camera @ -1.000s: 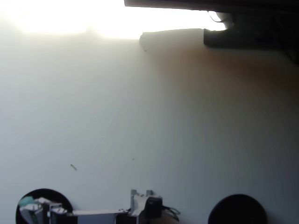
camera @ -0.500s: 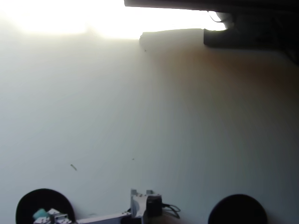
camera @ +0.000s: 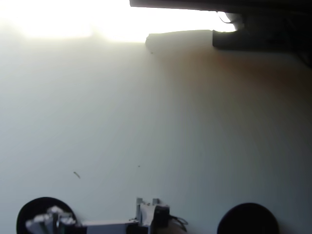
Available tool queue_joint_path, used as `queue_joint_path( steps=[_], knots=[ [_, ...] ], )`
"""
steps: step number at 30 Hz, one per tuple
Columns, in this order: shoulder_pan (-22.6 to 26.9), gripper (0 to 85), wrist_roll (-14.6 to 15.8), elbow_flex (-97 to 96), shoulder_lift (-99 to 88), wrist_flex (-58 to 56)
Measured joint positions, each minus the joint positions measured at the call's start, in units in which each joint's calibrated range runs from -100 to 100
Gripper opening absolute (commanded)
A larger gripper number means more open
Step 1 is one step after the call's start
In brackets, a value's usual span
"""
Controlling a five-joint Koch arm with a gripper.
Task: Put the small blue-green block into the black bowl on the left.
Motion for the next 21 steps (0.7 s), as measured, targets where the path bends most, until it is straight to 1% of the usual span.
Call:
queue_joint_path(
  steps=[5,8,10,12,15,19,21],
  knots=[
    [-5.6,43.3,3.7,-12.2,-4.7,4.9],
    [-9.9,43.2,7.6,-14.2,-6.3,7.7],
    [-12.9,43.3,10.2,-20.9,-8.6,11.3],
    [-15.5,43.3,11.8,-29.0,-11.1,15.4],
    [-19.3,43.3,12.9,-38.6,-14.9,20.6],
    [-25.2,43.3,13.0,-50.1,-17.7,27.4],
    [-27.6,43.3,13.0,-56.0,-19.2,32.6]
  ],
)
